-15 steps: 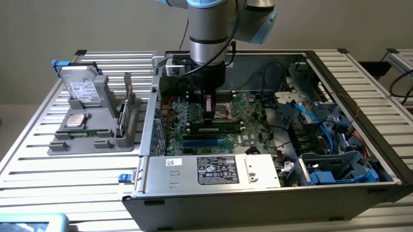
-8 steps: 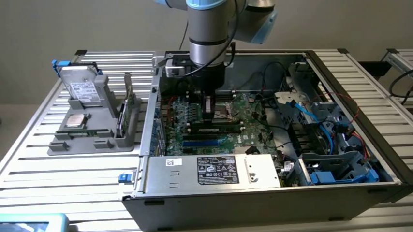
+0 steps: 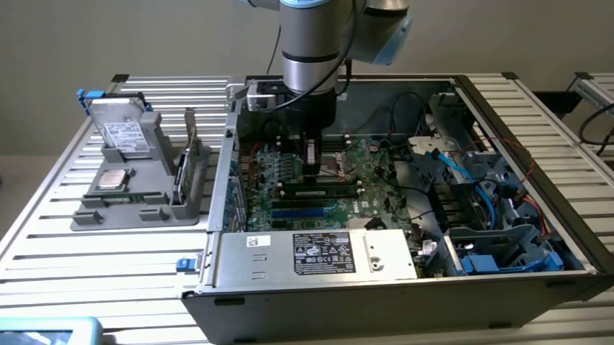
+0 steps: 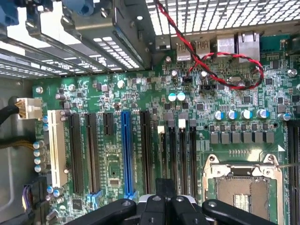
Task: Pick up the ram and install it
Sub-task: 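Press down the ram until it locks into place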
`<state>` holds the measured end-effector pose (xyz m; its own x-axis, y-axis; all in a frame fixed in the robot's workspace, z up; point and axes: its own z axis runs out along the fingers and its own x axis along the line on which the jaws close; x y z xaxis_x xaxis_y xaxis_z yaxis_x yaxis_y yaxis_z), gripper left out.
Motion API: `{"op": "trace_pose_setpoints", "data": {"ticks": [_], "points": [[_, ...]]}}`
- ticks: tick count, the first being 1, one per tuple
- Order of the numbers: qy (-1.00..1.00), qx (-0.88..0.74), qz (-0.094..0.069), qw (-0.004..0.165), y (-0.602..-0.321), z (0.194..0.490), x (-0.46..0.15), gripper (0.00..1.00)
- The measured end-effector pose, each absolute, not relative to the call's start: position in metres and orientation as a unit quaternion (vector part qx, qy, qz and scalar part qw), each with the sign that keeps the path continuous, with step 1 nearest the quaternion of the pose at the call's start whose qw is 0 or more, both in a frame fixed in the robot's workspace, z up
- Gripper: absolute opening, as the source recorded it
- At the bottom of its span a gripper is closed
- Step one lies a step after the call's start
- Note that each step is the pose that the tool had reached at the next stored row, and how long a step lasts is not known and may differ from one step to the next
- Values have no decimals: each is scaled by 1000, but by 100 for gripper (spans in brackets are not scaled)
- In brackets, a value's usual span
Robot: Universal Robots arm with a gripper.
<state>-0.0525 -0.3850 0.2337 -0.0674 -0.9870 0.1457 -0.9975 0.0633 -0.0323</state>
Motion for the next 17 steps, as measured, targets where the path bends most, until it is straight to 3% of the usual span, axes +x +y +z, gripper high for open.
{"op": "trace_pose_setpoints", "data": {"ticks": [17], "points": [[-728,682,62,42,-385,241,-27,11]]}}
